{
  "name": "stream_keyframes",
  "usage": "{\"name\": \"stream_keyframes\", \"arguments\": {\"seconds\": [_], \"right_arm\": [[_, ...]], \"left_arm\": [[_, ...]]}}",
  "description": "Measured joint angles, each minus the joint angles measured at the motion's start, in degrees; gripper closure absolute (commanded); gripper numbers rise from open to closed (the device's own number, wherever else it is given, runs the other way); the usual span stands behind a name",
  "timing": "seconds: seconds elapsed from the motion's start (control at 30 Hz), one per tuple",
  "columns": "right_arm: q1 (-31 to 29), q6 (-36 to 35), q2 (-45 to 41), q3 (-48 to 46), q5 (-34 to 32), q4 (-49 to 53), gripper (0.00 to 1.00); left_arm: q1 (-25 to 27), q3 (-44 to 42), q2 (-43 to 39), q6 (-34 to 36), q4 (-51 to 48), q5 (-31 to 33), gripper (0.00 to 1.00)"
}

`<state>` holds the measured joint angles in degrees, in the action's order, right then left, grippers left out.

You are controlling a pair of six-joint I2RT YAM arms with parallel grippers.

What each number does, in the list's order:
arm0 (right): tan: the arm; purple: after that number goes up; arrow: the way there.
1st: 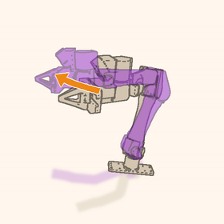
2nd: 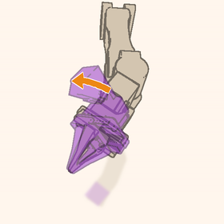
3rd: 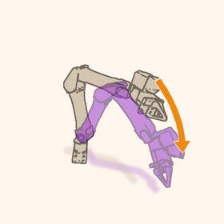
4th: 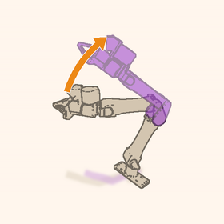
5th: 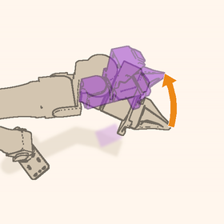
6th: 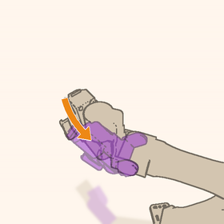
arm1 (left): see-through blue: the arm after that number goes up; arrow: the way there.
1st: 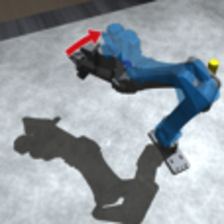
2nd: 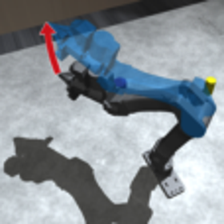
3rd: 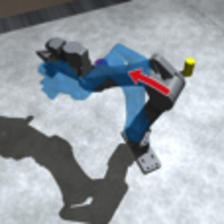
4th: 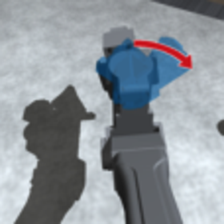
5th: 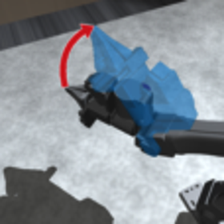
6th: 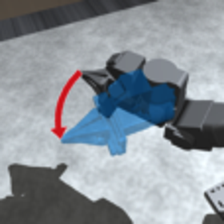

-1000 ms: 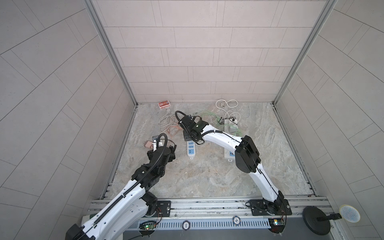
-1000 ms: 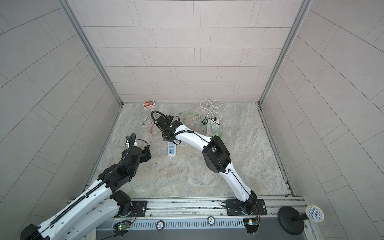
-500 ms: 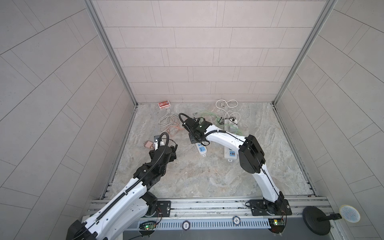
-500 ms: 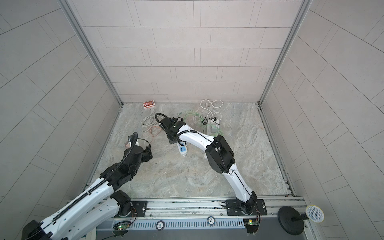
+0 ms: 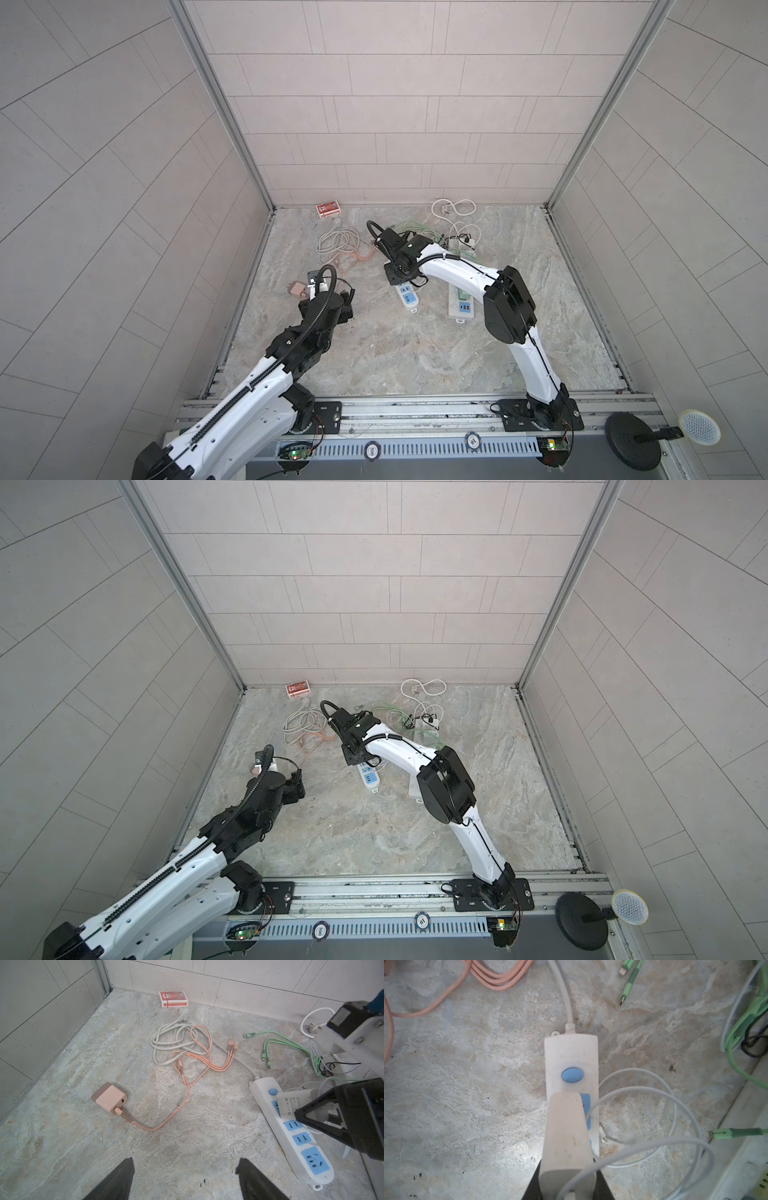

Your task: Insert the plug

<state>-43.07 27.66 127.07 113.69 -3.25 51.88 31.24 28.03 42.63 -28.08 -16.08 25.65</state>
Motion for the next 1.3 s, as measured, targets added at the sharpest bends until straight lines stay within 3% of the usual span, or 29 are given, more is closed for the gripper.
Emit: {"name": "stream_keyframes", "arguments": {"seconds": [0.27, 0.43, 1.3], "right_arm": [[2.1, -5.3, 2.1, 12.5, 3.2, 12.5, 1.00], [2.1, -6.9, 3.3, 13.7, 4.6, 15.9, 1.00], [1.9, -8.4, 8.9, 19.7, 7.5, 18.4, 1.00]], "left_arm": [[0.0, 0.0, 0.0, 0.0, 0.3, -0.5, 0.17], [0.0, 0.0, 0.1, 0.0, 0.4, -0.9, 0.17], [0.0, 0.0, 0.1, 0.3, 0.3, -1.0, 0.17]]}}
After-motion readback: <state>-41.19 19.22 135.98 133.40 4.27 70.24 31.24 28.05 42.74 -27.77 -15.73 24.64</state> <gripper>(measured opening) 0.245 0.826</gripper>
